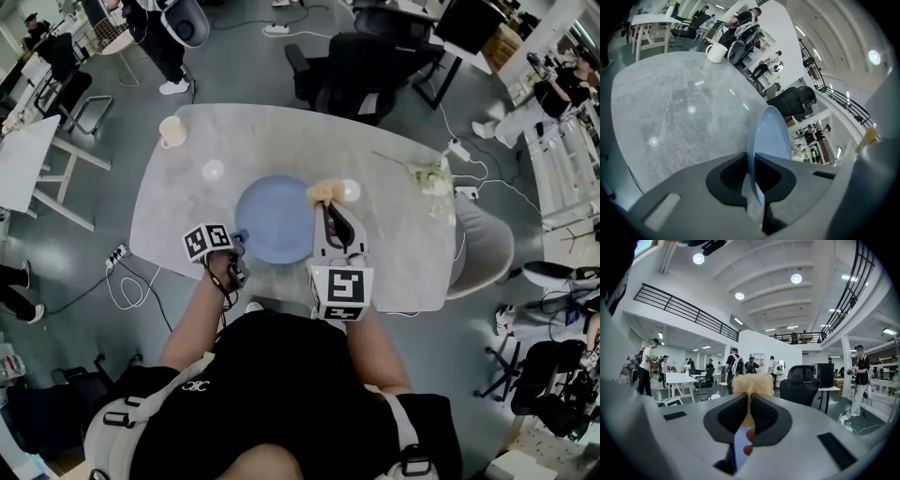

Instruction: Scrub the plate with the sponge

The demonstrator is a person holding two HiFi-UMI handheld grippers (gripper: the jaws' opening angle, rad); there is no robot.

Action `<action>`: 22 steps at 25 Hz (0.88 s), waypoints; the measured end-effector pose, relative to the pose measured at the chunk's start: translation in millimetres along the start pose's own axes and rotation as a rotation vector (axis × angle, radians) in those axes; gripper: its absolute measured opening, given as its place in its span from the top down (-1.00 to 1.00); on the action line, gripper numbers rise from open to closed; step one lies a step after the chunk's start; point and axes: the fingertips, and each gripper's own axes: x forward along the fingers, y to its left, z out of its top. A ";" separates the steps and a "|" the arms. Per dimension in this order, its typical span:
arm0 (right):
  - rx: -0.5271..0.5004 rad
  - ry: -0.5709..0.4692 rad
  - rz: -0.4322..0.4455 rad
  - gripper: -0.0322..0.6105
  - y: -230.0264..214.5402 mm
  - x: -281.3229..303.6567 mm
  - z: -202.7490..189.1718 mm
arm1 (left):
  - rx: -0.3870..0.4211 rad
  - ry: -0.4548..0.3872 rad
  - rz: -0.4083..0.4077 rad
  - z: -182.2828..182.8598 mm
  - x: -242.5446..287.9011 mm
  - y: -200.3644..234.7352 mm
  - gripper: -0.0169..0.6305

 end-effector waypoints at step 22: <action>-0.027 0.373 0.426 0.83 100.3 6.0 -93.4 | 0.219 -0.038 -0.161 -37.3 -60.2 -128.3 0.86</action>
